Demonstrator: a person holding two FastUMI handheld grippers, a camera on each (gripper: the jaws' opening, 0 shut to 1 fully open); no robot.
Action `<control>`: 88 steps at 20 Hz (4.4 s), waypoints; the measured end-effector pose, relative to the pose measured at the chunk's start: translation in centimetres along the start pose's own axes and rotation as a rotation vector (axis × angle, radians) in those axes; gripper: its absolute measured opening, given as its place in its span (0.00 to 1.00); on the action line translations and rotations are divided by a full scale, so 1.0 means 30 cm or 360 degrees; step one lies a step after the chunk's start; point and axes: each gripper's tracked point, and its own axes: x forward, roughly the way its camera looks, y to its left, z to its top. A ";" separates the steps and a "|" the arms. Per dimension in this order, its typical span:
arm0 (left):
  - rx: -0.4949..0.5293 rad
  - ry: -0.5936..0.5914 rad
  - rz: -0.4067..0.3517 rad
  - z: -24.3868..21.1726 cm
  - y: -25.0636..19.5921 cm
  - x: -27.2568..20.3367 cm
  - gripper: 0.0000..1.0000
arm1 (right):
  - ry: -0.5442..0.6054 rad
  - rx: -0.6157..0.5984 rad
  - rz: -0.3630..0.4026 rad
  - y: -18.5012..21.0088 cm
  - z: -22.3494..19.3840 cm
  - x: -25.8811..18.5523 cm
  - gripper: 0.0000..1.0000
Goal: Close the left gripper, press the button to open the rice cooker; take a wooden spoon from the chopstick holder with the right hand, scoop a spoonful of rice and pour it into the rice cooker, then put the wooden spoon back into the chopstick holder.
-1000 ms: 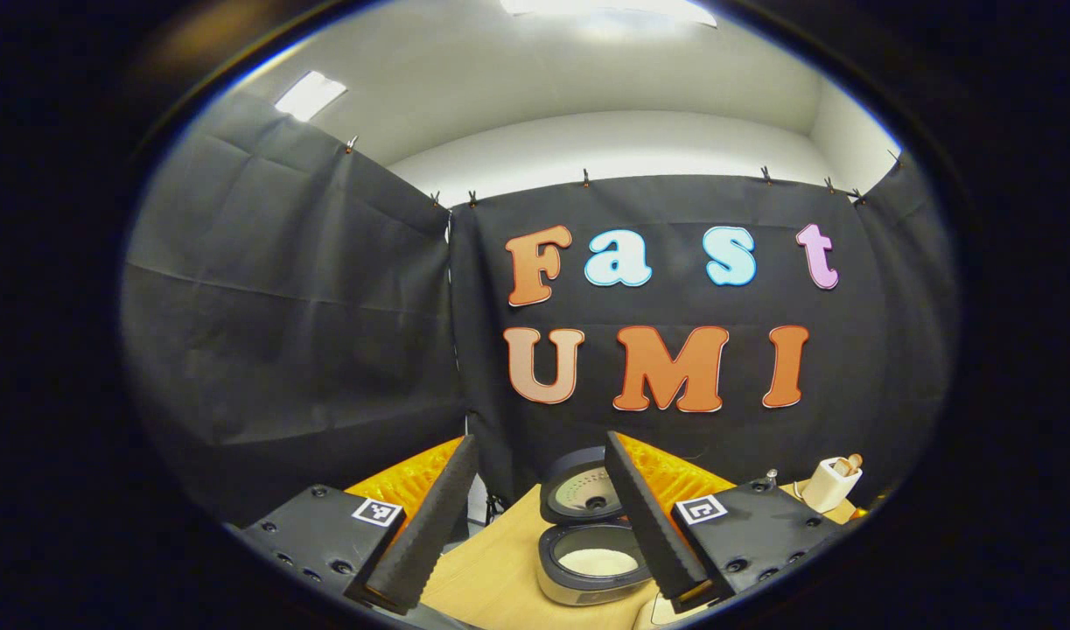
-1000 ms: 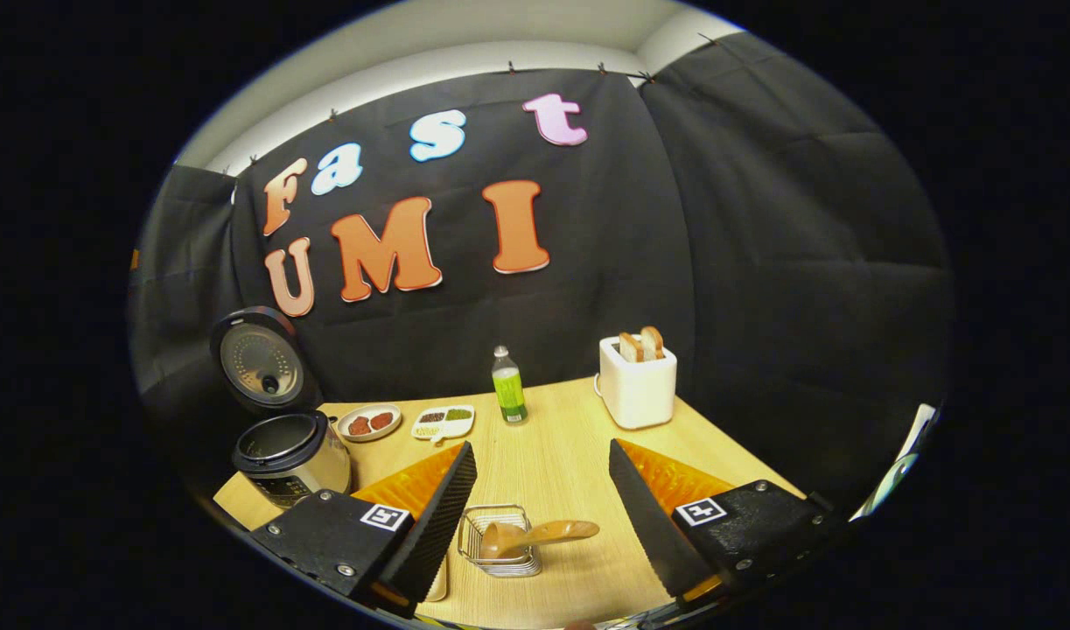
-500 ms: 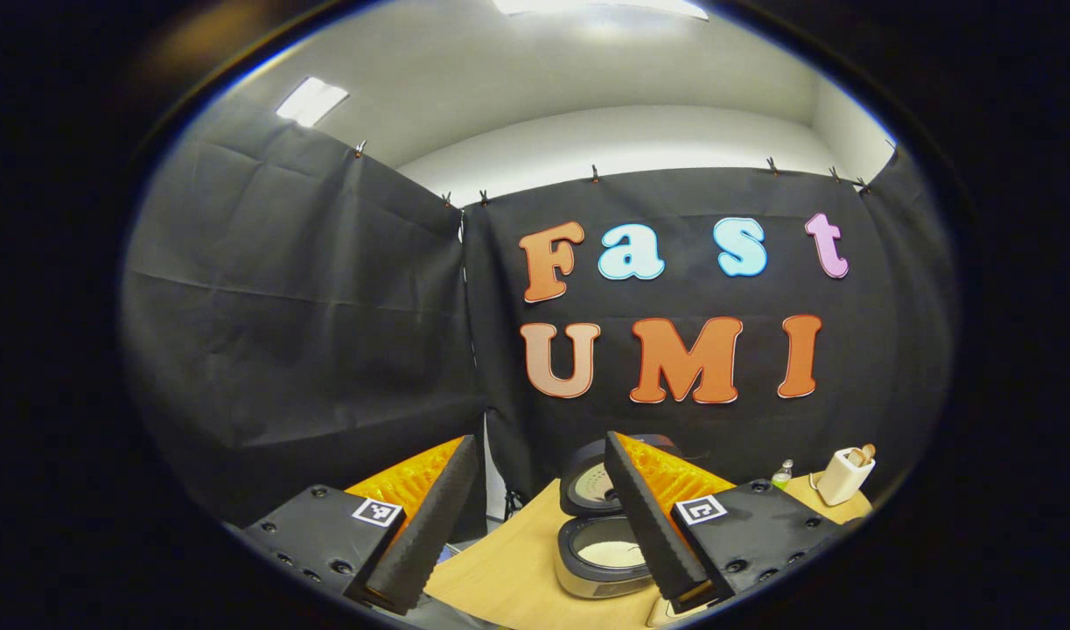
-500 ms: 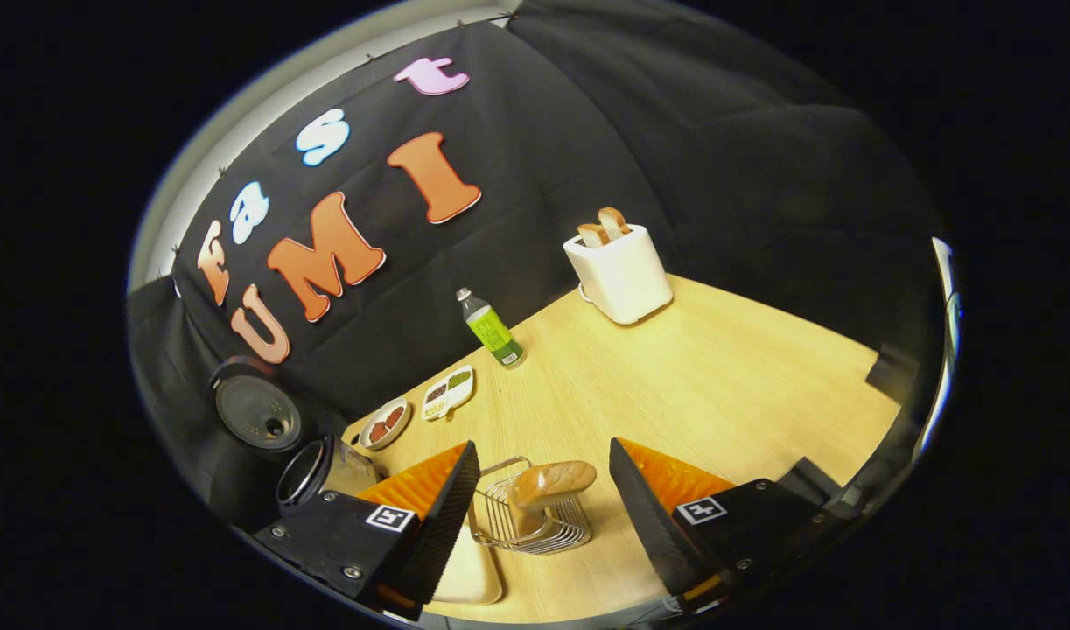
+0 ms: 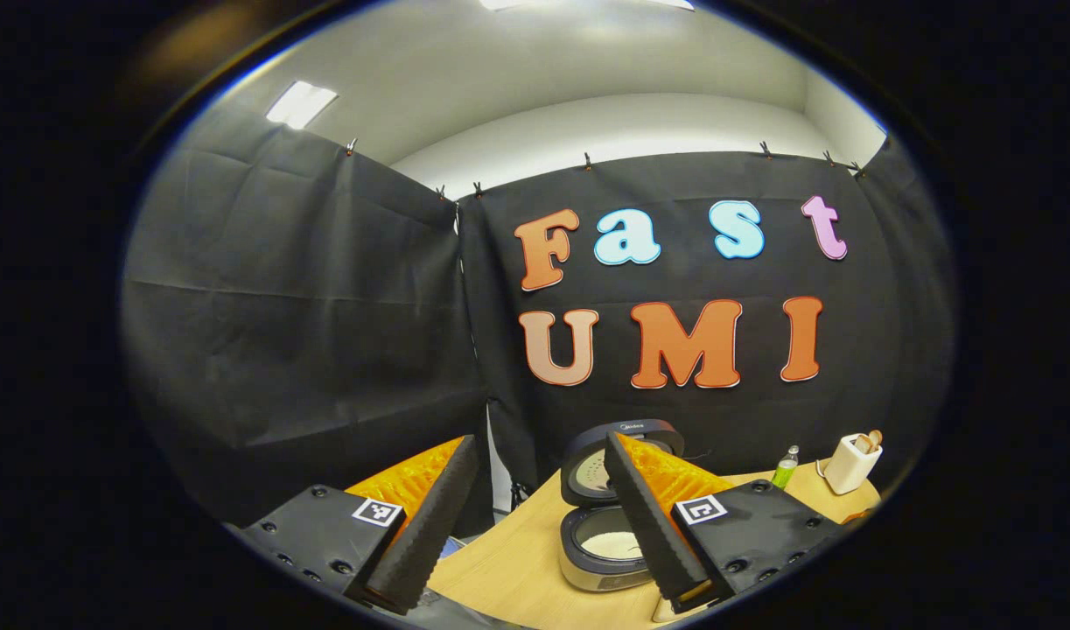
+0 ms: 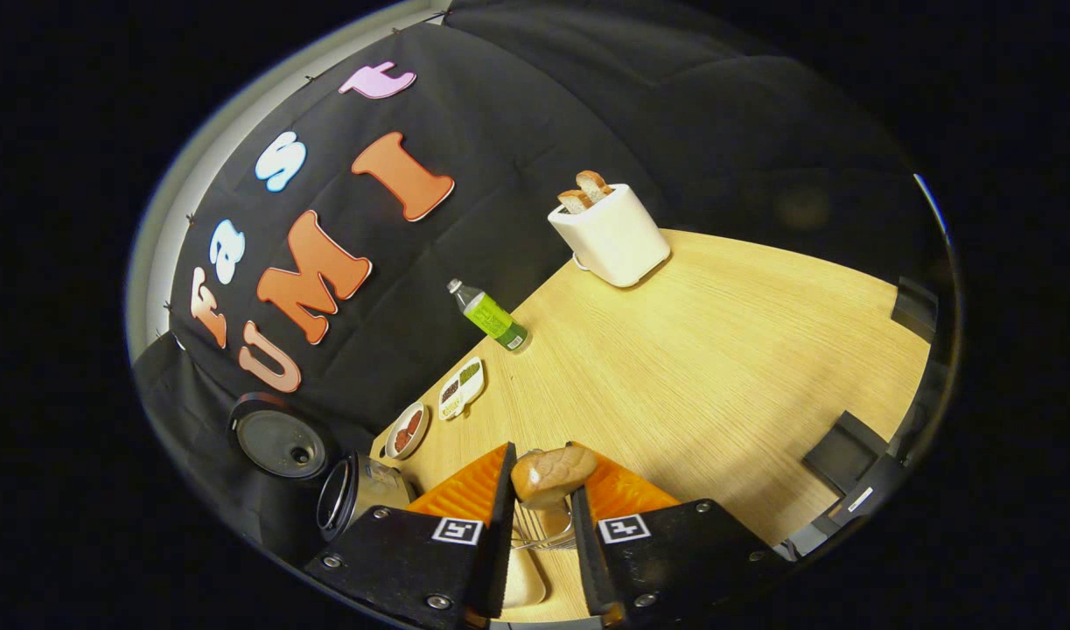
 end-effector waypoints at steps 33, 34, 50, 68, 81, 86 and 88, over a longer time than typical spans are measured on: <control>-0.0129 0.0018 -0.0338 -0.163 0.320 0.373 0.98 | -0.0173 -0.1132 0.0138 0.774 -0.335 -0.194 0.15; -0.0125 0.0020 -0.0343 -0.165 0.332 0.376 0.97 | -0.0160 -0.1202 0.0101 0.760 -0.363 -0.176 0.15; -0.0075 0.0041 -0.0361 -0.204 0.368 0.417 0.94 | 0.0112 -0.1022 -0.0059 0.638 -0.611 -0.098 0.15; -0.0060 0.0083 -0.0348 -0.248 0.390 0.427 0.94 | 0.0161 -0.0336 0.0095 0.690 -0.643 -0.028 0.15; -0.0051 0.0047 -0.0379 -0.216 0.345 0.399 0.94 | 0.0141 0.0500 0.0193 0.540 -0.533 -0.067 0.15; -0.0060 0.0040 -0.0391 -0.205 0.329 0.385 0.94 | 0.0085 0.0665 0.0250 0.528 -0.456 -0.104 0.15; -0.0060 0.0035 -0.0396 -0.201 0.322 0.379 0.94 | 0.0070 0.0693 0.0273 0.533 -0.432 -0.118 0.15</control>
